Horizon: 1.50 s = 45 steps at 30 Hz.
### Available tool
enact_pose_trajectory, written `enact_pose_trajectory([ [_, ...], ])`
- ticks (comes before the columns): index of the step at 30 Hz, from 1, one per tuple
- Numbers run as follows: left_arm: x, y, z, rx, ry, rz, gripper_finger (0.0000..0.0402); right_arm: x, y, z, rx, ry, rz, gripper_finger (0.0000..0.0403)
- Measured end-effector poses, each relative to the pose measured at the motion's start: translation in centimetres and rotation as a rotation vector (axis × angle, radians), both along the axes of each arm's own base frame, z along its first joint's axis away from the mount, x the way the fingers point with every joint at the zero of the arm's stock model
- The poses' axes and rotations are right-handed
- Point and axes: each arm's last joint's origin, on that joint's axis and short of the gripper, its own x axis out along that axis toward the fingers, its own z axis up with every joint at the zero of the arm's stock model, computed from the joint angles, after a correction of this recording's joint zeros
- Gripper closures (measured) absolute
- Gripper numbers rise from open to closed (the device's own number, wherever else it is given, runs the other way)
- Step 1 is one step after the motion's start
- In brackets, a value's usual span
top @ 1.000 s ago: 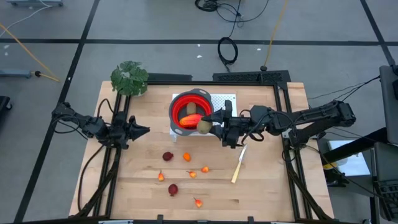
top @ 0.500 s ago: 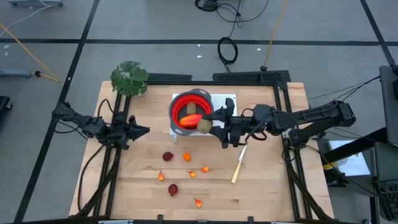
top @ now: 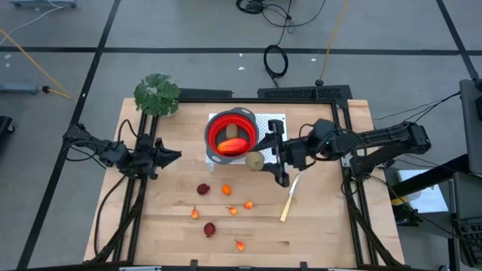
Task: Pick & Place Fruit
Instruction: Put the brown kiwi into the orange strainer bowl on the shelf
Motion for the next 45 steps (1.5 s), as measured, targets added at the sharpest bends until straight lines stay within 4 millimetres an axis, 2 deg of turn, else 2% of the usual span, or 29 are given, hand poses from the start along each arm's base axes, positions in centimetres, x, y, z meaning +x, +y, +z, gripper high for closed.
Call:
enact_pose_trajectory([
  [13, 0.0, 0.0, 0.0, -0.008, -0.003, 0.001, 0.0378, -1.8, -1.9, 2.4, 0.201, -0.018, 0.547, 0.0195],
  [21, 0.0, 0.0, 0.0, -0.005, -0.003, 0.002, 0.0378, -3.7, -2.2, 3.8, 0.210, -0.034, 0.784, 0.0195],
  [28, 0.0, 0.1, 0.0, -0.005, -0.001, 0.042, 0.0378, -5.0, -2.0, 4.5, 0.172, -0.096, 0.871, 0.0195],
  [45, 0.0, 0.1, 0.0, 0.039, 0.006, 0.047, 0.0378, -5.0, -2.1, 4.6, 0.195, -0.120, 0.858, 0.0195],
])
